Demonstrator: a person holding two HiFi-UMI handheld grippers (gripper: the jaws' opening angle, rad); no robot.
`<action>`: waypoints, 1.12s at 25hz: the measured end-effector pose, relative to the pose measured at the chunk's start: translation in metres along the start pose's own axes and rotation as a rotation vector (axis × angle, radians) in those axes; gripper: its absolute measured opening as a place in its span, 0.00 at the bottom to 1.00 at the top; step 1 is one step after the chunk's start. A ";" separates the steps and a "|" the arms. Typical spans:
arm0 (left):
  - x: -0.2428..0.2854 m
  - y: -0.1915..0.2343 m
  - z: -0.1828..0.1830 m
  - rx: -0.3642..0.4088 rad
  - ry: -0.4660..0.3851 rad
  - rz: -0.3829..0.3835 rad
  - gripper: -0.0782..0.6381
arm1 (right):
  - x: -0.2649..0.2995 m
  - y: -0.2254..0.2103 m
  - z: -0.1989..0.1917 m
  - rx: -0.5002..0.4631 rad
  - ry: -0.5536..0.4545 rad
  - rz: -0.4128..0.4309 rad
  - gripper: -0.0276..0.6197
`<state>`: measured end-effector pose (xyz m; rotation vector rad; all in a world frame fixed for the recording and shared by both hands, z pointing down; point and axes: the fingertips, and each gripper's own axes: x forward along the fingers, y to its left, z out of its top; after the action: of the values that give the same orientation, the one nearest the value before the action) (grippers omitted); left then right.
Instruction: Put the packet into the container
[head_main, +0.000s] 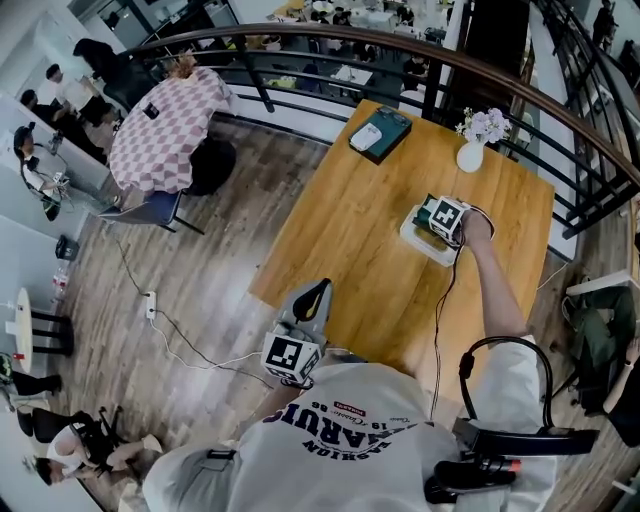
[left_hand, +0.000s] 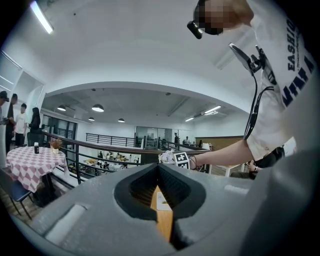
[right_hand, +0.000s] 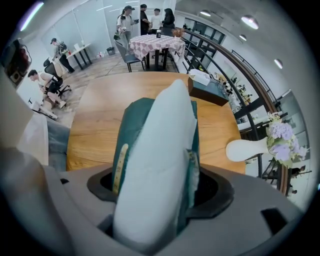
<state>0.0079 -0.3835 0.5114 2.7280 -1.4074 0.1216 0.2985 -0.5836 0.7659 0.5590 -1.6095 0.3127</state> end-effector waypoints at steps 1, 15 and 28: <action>0.000 0.000 0.000 0.000 0.001 0.003 0.11 | 0.007 0.000 -0.001 0.002 0.001 0.003 0.62; 0.004 0.007 -0.004 -0.010 0.049 0.063 0.11 | 0.094 -0.004 -0.004 0.052 -0.022 0.021 0.62; 0.011 0.018 -0.016 -0.028 0.083 0.111 0.11 | 0.141 0.008 -0.030 0.072 0.040 0.017 0.61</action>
<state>-0.0009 -0.4011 0.5289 2.5907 -1.5245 0.2175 0.3141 -0.5852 0.9097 0.5910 -1.5702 0.3928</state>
